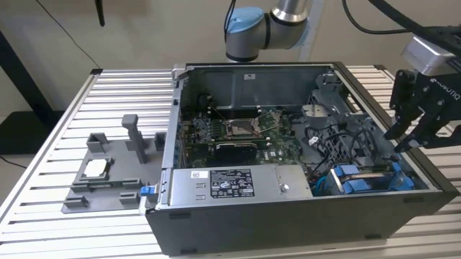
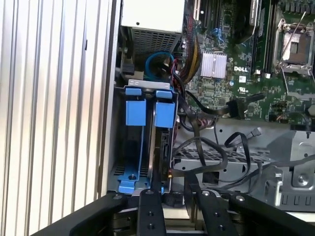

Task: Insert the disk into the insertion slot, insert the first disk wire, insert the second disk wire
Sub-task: 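Insert the first disk wire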

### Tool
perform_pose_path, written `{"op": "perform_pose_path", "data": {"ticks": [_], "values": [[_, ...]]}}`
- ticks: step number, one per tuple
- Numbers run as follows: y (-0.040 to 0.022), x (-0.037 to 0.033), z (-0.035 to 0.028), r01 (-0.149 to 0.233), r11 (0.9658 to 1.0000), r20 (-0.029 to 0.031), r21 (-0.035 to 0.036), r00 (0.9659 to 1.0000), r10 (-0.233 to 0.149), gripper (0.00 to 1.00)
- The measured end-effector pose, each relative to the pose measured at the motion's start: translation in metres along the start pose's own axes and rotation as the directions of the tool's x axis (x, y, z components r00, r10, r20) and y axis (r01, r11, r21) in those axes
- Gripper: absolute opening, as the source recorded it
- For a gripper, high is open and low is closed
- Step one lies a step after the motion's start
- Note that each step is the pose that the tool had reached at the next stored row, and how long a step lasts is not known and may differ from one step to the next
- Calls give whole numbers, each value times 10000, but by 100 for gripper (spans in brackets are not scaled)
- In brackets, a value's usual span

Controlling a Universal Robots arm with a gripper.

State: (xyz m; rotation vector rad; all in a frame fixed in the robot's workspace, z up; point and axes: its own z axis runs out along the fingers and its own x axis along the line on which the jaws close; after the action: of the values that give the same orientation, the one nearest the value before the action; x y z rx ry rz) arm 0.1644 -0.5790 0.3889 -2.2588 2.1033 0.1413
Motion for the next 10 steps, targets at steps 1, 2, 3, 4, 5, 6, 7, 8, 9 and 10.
{"op": "perform_pose_path", "data": {"ticks": [1, 2, 3, 4, 5, 6, 7, 8, 9, 10], "values": [[1, -2, -26, 0, 10000, -2, 0, 10000, 0, 33], [2, -5, -52, 0, 10000, 0, 0, 10000, 0, 33], [3, -8, -81, -2, 10000, 0, 0, 10000, 2, 33], [4, -11, -107, -2, 10000, 1, 0, 10000, 2, 33], [5, -13, -124, -2, 10000, -1, 0, 10000, 2, 33], [4, -13, -127, -1, 10000, 1, 0, 10000, 1, 33], [5, -13, -126, -2, 10000, 2, 0, 10000, 2, 33], [4, -13, -127, -1, 10000, 3, 0, 10000, 1, 33], [4, -13, -128, -1, 10000, 2, 0, 10000, 1, 33], [4, -13, -129, -1, 10000, 1, 0, 10000, 1, 33]]}}
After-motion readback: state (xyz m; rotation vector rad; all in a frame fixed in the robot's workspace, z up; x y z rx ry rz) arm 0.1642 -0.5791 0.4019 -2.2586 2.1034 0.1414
